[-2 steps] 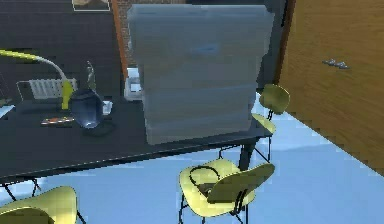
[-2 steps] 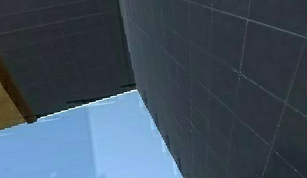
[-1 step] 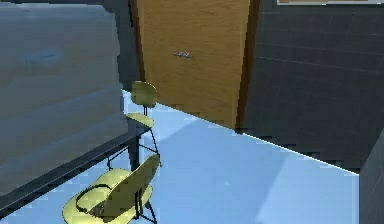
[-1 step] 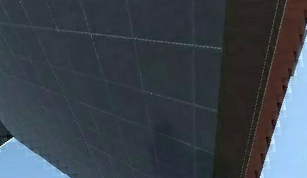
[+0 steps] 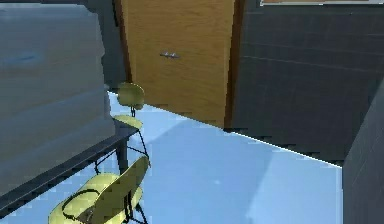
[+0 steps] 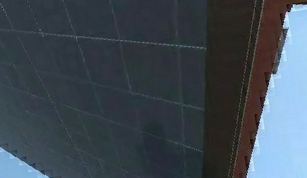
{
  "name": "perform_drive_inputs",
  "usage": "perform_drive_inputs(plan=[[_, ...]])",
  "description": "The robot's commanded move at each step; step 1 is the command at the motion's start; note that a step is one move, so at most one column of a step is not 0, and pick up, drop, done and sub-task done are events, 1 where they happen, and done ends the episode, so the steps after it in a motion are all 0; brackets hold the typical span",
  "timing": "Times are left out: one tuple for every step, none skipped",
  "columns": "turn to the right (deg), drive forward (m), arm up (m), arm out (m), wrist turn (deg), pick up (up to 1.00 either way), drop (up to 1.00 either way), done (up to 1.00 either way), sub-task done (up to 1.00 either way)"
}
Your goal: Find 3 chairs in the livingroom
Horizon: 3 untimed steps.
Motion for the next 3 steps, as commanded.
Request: perform_drive_inputs(plan=[[0.0, 0.50, 0.00, 0.00, 0.0, 0.00, 0.00, 0.00, 0.00], [12.0, 0.00, 0.00, 0.00, 0.0, 0.00, 0.00, 0.00, 0.00], [0.0, 0.35, 0.00, 0.00, 0.0, 0.00, 0.00, 0.00, 0.00]])
